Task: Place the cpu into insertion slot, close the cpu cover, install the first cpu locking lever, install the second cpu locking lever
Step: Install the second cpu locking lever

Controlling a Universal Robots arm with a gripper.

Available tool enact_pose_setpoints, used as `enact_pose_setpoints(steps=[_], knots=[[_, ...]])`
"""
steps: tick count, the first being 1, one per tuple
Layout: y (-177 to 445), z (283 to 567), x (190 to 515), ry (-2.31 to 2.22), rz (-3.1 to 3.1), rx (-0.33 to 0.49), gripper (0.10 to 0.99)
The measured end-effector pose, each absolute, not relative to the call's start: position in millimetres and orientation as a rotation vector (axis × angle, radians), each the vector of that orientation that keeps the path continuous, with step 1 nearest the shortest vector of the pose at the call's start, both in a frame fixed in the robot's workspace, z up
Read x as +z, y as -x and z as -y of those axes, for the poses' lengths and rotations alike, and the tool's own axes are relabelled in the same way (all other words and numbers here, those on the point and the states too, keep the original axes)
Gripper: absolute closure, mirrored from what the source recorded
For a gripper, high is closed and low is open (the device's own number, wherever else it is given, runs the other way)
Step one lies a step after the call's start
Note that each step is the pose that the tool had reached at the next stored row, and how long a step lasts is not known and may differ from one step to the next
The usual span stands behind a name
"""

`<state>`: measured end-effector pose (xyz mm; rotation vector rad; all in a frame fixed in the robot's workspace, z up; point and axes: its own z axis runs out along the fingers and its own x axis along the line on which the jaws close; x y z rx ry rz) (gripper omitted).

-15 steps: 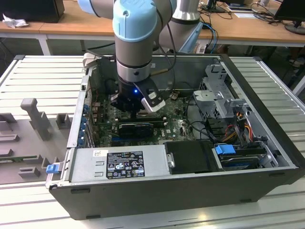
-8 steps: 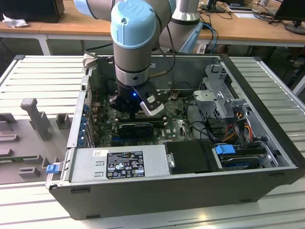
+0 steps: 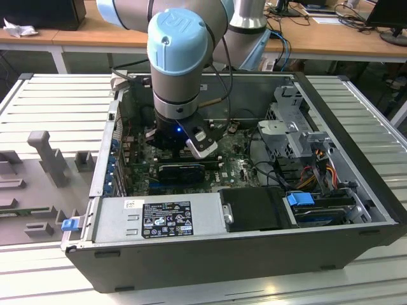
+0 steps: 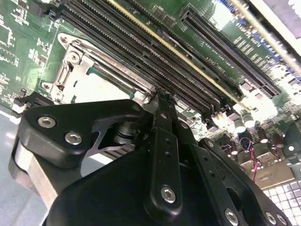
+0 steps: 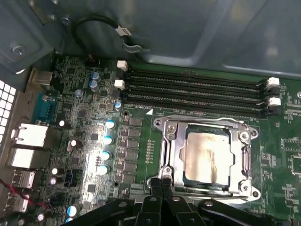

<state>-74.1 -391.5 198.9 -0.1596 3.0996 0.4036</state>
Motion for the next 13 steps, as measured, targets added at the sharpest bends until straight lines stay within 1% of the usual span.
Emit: enact_pose_setpoints(steps=[4, 7, 10, 13], knots=[[77, 391, 196, 0.164, -3.096, 0.427, 0.980], [77, 392, 210, 0.165, -3.096, 0.426, 0.980], [77, 391, 216, 0.165, -3.097, 0.424, 0.980], [77, 391, 228, 0.165, -3.097, 0.423, 0.980]])
